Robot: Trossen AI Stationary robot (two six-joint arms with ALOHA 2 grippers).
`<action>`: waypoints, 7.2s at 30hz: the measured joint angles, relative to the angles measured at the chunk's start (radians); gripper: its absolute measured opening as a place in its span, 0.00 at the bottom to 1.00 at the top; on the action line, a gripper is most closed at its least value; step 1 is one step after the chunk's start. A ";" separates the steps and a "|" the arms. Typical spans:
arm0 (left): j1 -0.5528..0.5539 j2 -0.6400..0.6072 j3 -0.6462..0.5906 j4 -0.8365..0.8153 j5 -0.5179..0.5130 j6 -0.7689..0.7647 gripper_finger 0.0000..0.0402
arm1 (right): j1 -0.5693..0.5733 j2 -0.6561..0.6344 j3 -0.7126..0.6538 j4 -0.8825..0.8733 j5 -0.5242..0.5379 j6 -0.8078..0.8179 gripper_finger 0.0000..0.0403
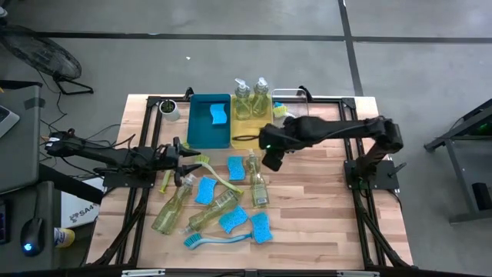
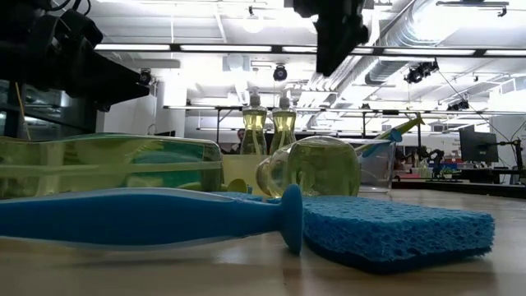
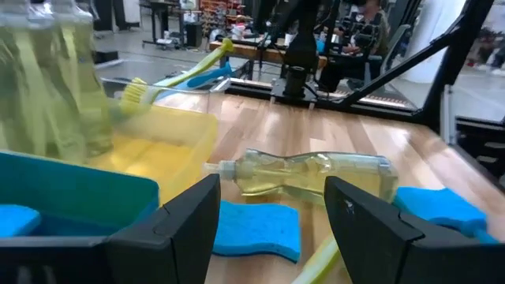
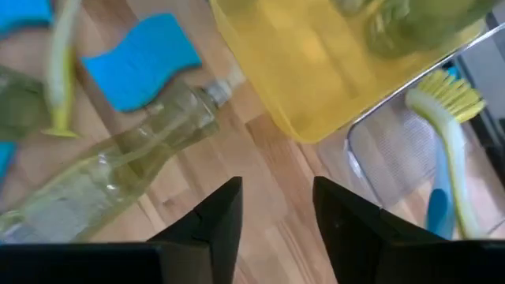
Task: Pick & Place Kitchen Sink Supplies
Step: Put the dishwashing liquid into the yellow bin
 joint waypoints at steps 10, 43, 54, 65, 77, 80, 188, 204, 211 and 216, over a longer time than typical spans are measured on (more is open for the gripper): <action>0.000 -0.099 0.000 -0.021 0.023 0.127 0.55 | 0.000 0.184 0.000 0.104 0.019 0.152 0.64; 0.000 -0.300 0.000 -0.267 0.250 0.155 0.55 | 0.019 0.342 0.000 0.254 -0.118 0.377 0.81; 0.000 -0.300 0.000 -0.281 0.257 0.154 0.55 | 0.003 0.372 0.000 0.276 -0.142 0.446 0.95; 0.000 -0.300 0.000 -0.285 0.275 0.153 0.55 | -0.027 0.382 0.000 0.314 -0.144 0.462 0.96; 0.000 -0.300 0.000 -0.288 0.277 0.150 0.55 | -0.036 0.451 0.000 0.357 -0.170 0.441 0.96; 0.000 -0.300 0.000 -0.288 0.280 0.136 0.55 | -0.038 0.457 0.000 0.363 -0.173 0.436 0.96; 0.000 -0.209 0.000 -0.291 0.279 0.030 0.55 | 0.217 0.325 0.000 0.134 0.053 1.095 0.78; 0.000 -0.197 0.000 -0.291 0.278 0.027 0.55 | 0.182 0.376 -0.074 0.241 0.003 1.067 0.78; 0.000 -0.196 0.000 -0.291 0.279 0.027 0.55 | 0.156 0.369 -0.238 0.500 -0.025 1.031 0.78; 0.000 -0.191 0.000 -0.291 0.278 0.027 0.55 | 0.120 0.366 -0.256 0.508 -0.049 0.899 0.78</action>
